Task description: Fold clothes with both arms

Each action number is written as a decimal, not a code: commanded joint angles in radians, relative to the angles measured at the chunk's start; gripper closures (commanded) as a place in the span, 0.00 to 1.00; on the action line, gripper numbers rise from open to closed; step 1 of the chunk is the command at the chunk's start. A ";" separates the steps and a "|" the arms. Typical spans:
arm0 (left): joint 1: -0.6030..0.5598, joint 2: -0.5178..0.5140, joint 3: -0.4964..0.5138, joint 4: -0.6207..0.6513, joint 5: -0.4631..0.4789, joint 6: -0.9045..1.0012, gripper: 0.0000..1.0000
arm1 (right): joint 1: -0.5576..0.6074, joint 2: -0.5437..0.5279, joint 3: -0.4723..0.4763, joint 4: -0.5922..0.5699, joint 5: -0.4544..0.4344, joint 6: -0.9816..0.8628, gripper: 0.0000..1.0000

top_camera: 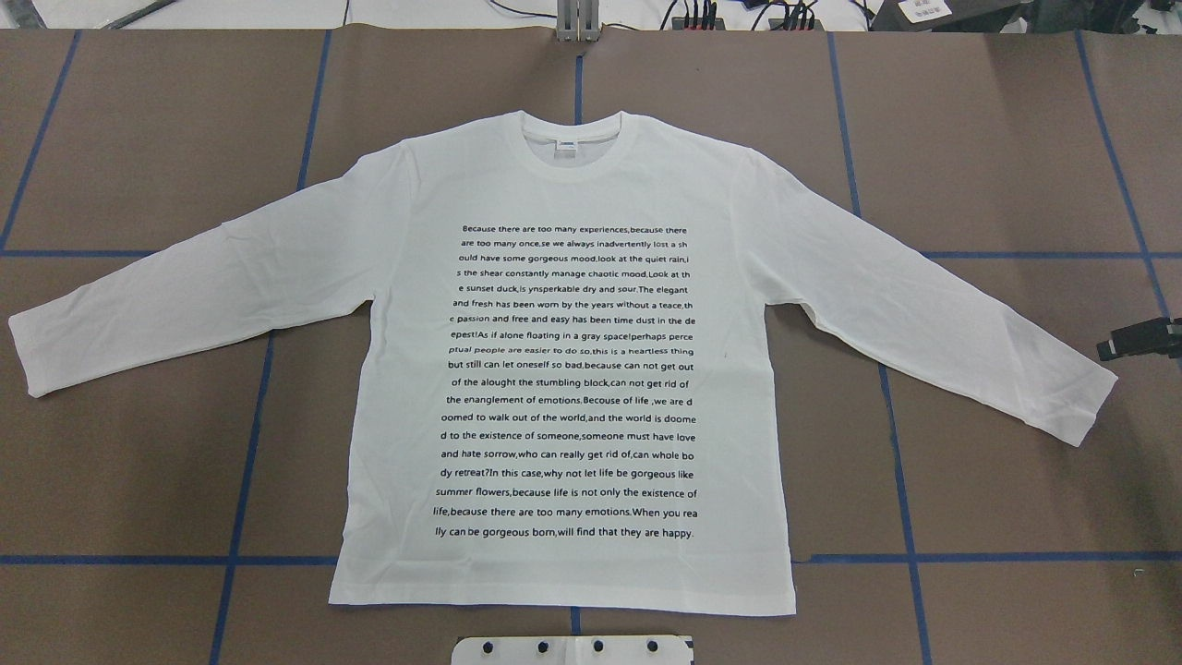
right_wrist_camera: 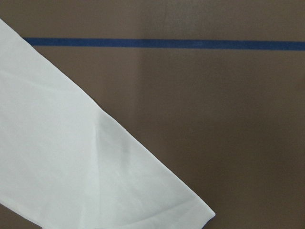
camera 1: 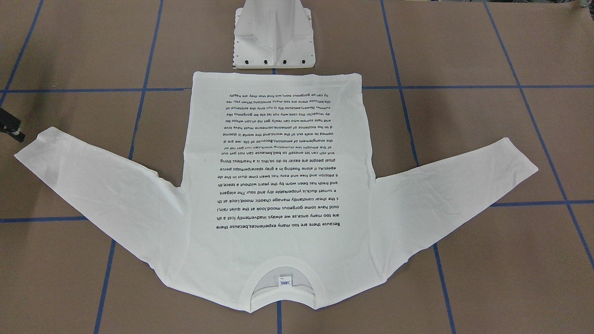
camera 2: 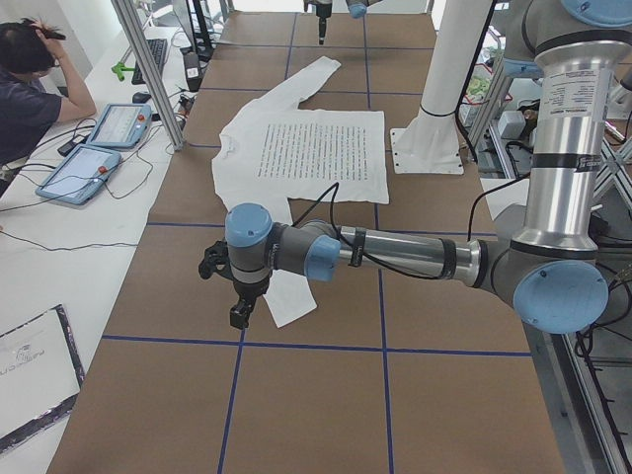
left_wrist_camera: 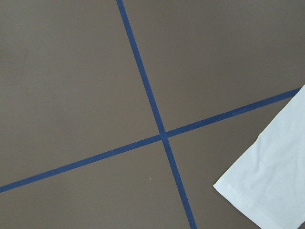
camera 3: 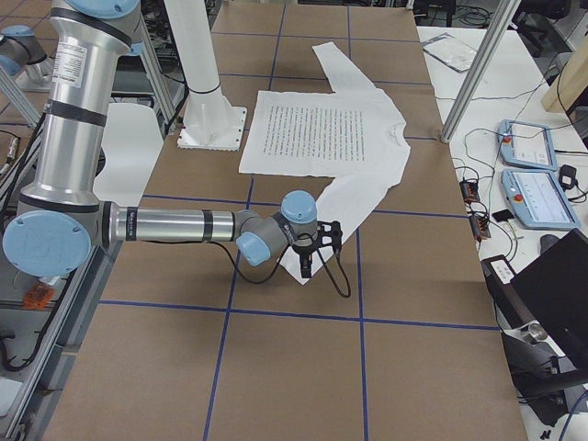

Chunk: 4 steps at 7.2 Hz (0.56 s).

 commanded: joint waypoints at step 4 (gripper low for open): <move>-0.001 0.007 -0.035 0.005 -0.007 -0.001 0.01 | -0.102 0.039 -0.103 0.029 -0.041 0.030 0.03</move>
